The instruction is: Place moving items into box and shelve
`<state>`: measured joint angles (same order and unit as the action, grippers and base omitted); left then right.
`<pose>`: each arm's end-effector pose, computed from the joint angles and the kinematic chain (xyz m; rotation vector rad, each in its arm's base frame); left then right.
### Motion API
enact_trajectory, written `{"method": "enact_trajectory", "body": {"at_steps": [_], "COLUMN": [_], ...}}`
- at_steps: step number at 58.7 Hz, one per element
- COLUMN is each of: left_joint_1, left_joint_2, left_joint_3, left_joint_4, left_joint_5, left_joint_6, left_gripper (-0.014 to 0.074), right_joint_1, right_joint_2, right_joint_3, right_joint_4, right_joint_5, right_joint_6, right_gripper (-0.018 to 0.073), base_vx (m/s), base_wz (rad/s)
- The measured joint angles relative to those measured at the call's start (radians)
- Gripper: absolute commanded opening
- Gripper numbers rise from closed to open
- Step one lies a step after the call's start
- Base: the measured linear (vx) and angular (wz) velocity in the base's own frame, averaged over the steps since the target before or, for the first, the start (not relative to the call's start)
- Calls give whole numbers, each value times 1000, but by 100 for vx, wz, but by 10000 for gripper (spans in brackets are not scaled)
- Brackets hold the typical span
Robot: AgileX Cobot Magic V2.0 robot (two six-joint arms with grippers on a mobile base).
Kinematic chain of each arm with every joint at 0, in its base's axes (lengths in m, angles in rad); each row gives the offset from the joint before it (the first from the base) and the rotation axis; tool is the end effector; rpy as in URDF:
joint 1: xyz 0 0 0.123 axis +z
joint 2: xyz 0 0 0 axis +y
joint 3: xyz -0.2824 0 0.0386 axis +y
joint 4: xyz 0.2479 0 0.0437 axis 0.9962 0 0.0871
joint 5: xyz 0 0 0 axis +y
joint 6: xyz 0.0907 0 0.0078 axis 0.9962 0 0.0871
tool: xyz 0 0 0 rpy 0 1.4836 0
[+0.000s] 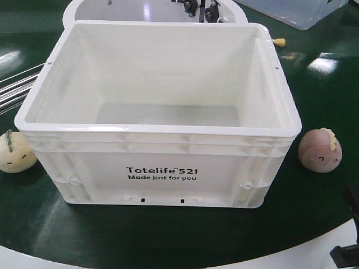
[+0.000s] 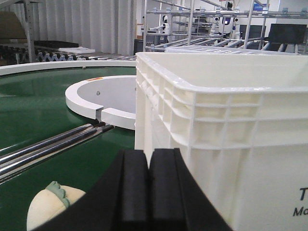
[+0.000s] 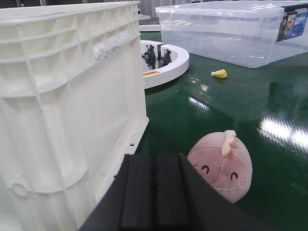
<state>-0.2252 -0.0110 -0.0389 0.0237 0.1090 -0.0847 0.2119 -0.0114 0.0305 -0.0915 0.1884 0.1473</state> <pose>0.0523 -0.0117 0.2169 0.1247 1.5419 -0.2250 0.0553 0.0103 0.1864 -0.1179 1.6897 0.1873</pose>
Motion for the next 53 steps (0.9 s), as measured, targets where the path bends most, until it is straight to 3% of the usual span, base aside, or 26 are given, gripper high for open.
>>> {"method": "enact_trajectory", "body": {"at_steps": [21,38,53], "left_joint_1": [0,0,0], "left_joint_2": [0,0,114], "left_joint_3": [0,-2,-161], "left_joint_4": [0,0,0], "left_joint_5": [-11,-89,-47], "left_joint_6": [0,0,0], "left_gripper": [-6,-3,-3], "right_joint_1": [0,0,0], "right_joint_2": [0,0,72], "right_joint_3": [0,-5,-187], "right_joint_4": [3,0,-5], "right_joint_5": [-10,-90,-26], "right_joint_6": [0,0,0], "right_gripper": [-9,-9,-9], "base_vx": [0,0,0], "base_wz": [0,0,0]}}
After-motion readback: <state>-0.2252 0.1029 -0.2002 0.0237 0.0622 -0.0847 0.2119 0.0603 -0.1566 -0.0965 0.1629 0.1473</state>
